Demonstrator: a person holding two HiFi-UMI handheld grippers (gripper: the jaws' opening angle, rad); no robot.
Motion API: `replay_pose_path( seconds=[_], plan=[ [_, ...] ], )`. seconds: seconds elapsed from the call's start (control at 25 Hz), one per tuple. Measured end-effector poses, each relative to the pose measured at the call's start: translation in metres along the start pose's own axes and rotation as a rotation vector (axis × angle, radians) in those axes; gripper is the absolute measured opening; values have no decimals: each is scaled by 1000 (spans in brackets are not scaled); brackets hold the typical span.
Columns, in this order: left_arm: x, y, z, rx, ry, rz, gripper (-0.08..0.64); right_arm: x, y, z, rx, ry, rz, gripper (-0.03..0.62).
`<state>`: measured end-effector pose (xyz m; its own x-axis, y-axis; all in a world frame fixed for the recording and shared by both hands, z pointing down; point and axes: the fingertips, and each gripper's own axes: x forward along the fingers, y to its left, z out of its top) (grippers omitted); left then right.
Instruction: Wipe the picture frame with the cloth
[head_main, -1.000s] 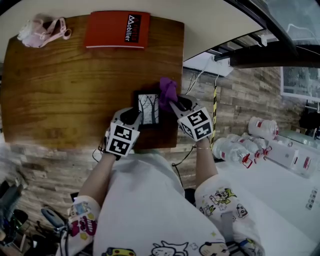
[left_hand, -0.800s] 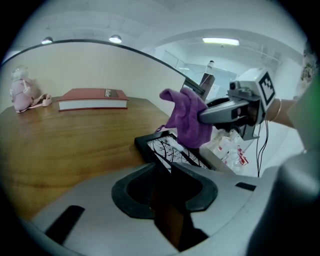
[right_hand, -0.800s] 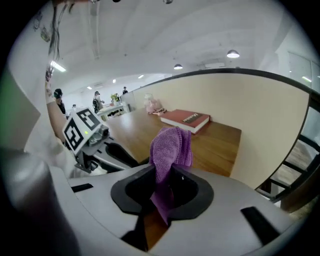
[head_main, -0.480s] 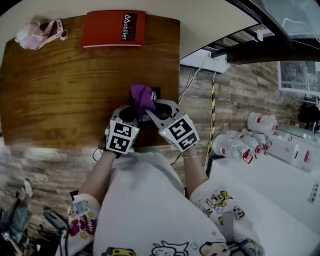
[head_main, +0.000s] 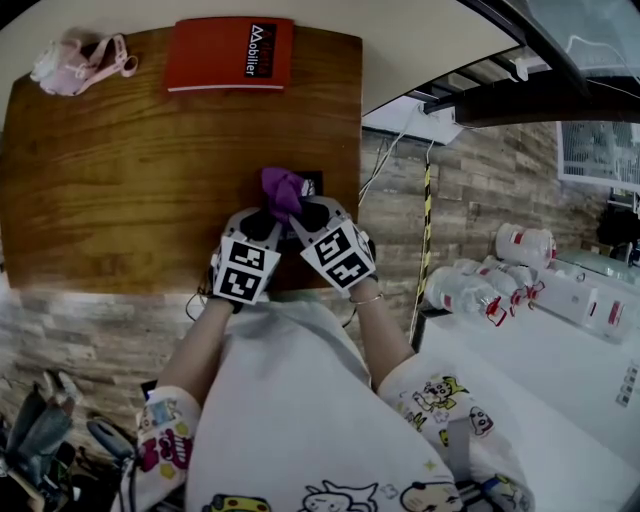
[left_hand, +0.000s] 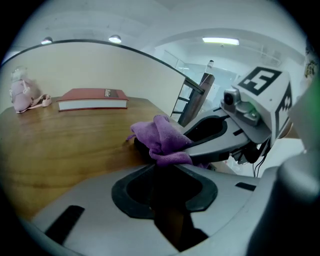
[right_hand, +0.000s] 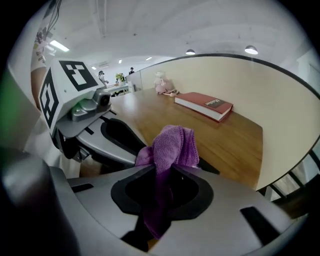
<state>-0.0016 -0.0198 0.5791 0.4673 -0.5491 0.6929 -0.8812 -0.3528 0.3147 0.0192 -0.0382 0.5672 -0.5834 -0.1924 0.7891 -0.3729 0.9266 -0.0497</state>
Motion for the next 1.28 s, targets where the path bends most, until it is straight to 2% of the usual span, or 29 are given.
replay_pose_path(
  seconds=[0.32,0.6,0.92,1.28],
  plan=[
    [-1,0,0,1,-1,0,95,-1,-2,-6,-12,43,-60,66],
    [-1,-1,0,-2,-3,2,94,-11,-12,-18,-66,88,-117,66],
    [-1,-1,0,-6,-1,-1,94,-24,-26,-27,-24,110,-181,67],
    [-1,-1,0,-7,1,-3,94,-46,-41,-43,75,126,-253,66]
  ],
)
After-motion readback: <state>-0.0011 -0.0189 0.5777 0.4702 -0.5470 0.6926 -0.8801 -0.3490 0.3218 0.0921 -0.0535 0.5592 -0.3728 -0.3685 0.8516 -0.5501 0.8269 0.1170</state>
